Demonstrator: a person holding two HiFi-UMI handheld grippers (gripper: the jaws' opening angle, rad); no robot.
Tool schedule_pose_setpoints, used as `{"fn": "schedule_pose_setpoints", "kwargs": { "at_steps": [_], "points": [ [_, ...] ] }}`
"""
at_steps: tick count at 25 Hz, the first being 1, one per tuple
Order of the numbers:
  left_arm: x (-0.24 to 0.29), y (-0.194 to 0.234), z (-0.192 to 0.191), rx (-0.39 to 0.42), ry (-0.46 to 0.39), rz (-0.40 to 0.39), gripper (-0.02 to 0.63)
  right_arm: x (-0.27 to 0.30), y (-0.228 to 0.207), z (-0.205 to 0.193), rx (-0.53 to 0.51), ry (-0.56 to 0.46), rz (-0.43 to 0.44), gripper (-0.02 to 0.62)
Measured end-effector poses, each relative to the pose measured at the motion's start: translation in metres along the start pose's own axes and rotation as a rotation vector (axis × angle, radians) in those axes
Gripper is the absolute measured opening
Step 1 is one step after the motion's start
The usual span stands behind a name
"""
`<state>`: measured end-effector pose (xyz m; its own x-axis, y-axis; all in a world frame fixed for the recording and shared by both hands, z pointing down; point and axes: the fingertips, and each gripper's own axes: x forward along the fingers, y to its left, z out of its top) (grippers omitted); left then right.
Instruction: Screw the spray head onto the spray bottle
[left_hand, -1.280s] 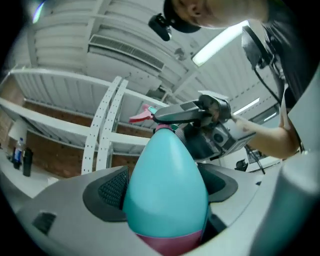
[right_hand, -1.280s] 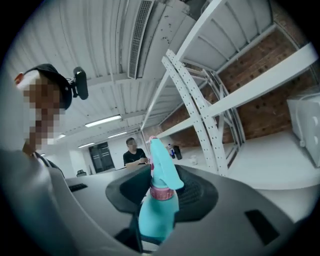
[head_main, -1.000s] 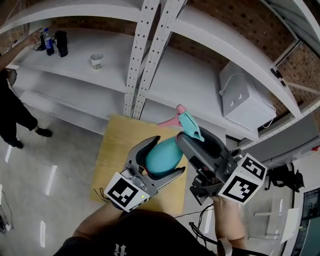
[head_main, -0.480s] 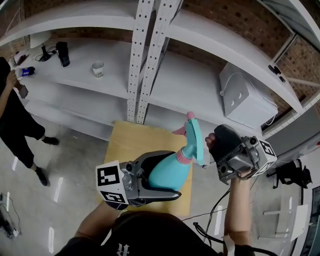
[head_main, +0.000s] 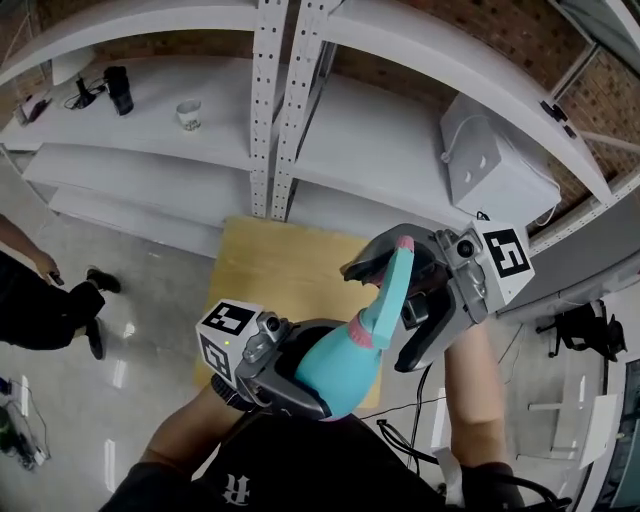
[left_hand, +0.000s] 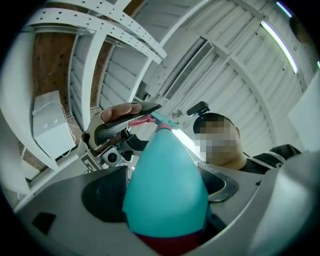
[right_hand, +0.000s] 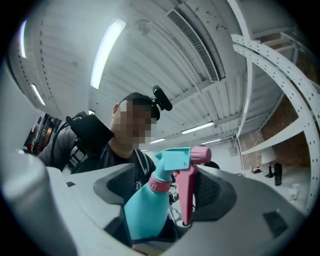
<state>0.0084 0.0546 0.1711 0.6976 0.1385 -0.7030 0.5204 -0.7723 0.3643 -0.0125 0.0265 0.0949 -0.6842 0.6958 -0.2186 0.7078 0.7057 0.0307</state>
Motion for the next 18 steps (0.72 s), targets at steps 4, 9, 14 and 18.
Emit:
{"fn": "schedule_pose_setpoints", "kwargs": {
  "at_steps": [4,9,14,18],
  "points": [
    [-0.008,0.004,0.003,0.007,-0.027,0.026,0.423,-0.001,-0.016,-0.004,0.012,0.032,-0.108,0.225],
    [-0.031,0.023,0.019,0.158,-0.025,0.216,0.423,-0.013,-0.038,-0.015,0.055,0.078,-0.341,0.129],
    [-0.057,0.054,0.040,0.535,0.079,0.637,0.423,-0.033,-0.068,-0.026,0.135,0.100,-0.680,0.120],
    [-0.083,0.074,0.056,0.880,0.189,0.997,0.423,-0.052,-0.088,-0.036,0.175,0.101,-0.940,0.118]
  ]
}}
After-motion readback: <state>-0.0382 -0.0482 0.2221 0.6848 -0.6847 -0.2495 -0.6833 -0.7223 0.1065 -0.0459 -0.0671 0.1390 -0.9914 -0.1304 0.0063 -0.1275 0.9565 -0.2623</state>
